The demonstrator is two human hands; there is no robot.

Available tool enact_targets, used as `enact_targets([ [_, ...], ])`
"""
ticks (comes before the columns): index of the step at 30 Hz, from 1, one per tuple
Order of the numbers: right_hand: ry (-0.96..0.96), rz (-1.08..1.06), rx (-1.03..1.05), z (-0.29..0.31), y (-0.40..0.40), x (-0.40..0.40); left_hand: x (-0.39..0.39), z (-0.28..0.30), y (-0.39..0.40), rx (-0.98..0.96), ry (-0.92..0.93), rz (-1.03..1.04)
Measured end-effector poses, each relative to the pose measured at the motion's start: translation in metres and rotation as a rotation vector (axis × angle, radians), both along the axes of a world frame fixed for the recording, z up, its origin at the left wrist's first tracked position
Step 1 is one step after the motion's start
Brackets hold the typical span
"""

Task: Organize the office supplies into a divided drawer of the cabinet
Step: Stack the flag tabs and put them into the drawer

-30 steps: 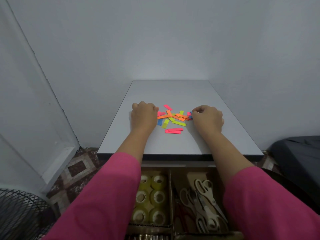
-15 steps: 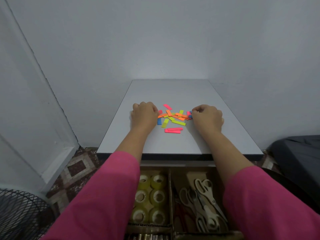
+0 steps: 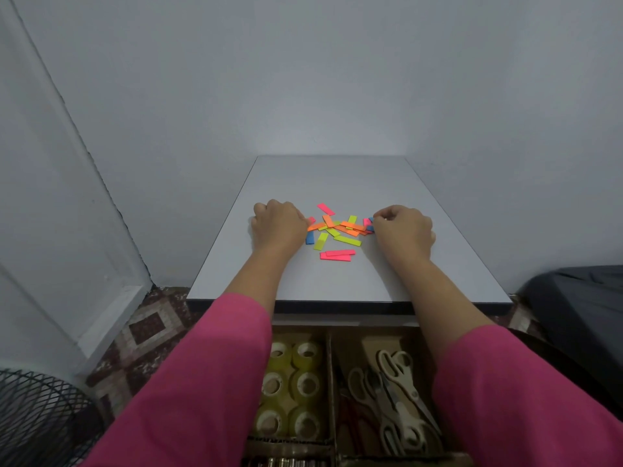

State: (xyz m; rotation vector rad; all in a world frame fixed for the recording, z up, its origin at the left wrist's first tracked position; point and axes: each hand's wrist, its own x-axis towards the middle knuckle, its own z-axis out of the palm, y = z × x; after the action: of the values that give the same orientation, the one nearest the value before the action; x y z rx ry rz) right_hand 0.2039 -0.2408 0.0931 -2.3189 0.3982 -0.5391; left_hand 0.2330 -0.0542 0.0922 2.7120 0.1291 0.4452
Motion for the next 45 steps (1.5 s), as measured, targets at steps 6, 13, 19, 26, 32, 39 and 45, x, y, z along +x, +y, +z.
enact_targets([
  [6, 0.006, -0.001, 0.037, 0.001, 0.0, 0.001, 0.013, 0.025, -0.001, 0.145, 0.185, -0.06],
  [13, 0.002, 0.006, 0.05, 0.001, 0.0, 0.001, 0.02, 0.019, 0.001, -0.036, 0.185, -0.12],
  [19, -0.004, 0.008, 0.051, 0.001, 0.0, 0.001, 0.016, 0.009, 0.003, -0.741, 0.027, -0.219],
  [26, 0.01, 0.01, 0.05, 0.002, 0.0, 0.001, 0.013, 0.013, 0.003, -0.771, -0.009, -0.21],
  [32, 0.009, 0.007, 0.045, 0.003, 0.0, 0.001, -0.029, 0.031, -0.011, -0.864, 0.145, -0.465],
  [39, 0.004, 0.007, 0.037, 0.003, 0.0, 0.0, -0.055, 0.017, -0.018, -0.553, 0.162, -0.527],
  [45, 0.008, 0.007, 0.038, 0.003, -0.001, 0.002, -0.031, 0.023, -0.016, -0.759, 0.062, -0.422],
])
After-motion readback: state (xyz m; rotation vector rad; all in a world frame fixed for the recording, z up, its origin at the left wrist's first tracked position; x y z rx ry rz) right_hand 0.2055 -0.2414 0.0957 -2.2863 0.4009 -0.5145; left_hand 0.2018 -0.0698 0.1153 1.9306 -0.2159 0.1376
